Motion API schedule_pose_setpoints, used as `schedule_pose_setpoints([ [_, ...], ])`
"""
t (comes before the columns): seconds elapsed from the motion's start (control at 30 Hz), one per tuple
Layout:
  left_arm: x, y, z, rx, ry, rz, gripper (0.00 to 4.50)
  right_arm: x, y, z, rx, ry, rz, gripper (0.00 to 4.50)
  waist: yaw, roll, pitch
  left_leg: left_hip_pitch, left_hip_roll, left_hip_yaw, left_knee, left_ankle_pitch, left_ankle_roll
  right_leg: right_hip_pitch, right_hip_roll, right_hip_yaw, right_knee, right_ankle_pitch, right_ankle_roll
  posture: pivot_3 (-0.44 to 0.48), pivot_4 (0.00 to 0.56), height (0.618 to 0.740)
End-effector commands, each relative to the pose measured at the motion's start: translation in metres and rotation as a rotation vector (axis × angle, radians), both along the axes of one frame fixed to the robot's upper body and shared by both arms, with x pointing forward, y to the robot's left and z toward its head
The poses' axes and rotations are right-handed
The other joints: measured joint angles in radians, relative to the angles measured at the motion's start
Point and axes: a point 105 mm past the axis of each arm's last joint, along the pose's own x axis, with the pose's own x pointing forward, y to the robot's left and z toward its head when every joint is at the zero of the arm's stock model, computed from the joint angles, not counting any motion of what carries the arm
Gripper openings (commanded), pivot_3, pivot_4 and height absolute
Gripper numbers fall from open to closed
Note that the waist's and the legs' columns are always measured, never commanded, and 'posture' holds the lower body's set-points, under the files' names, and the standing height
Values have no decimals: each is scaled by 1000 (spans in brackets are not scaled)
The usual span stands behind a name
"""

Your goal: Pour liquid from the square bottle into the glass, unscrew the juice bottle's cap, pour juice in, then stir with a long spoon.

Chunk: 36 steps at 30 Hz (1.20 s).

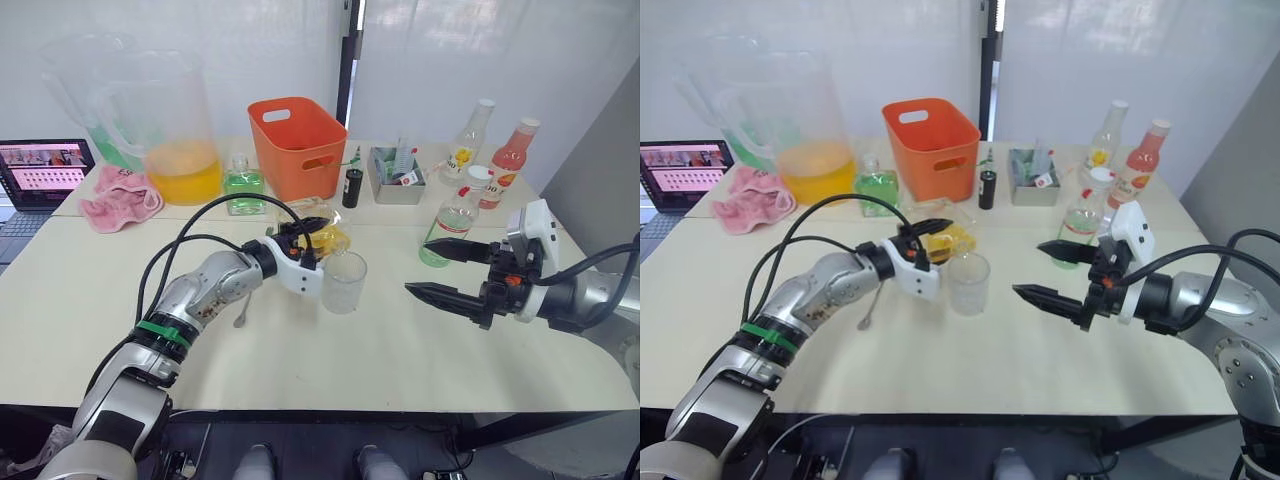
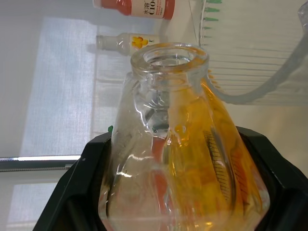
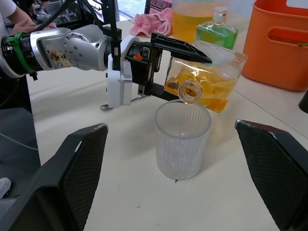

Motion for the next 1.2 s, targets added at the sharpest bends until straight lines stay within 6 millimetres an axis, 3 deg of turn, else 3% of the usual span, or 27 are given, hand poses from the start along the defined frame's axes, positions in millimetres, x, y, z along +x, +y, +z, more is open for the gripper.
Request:
schedule_pose_setpoints([
  [0.03, -8, -12, 46, -56, -178, -68, 2793, -4, 3, 10, 4, -50, 17, 4469, 2, 0, 0, 0, 0, 0, 0, 0, 0, 0, 0, 0, 0, 0, 0, 0, 150, 740],
  [0.4, -10, -15, 57, -15, -291, -76, 2793, -3, 3, 9, 9, -50, 14, 4469, 10, 0, 0, 0, 0, 0, 0, 0, 0, 0, 0, 0, 0, 0, 0, 0, 150, 740],
  [1.2, -19, -26, 60, 51, -401, -126, 2793, -1, 2, 8, 8, -50, 5, 4469, 10, 0, 0, 0, 0, 0, 0, 0, 0, 0, 0, 0, 1, 0, 0, 0, 150, 740],
])
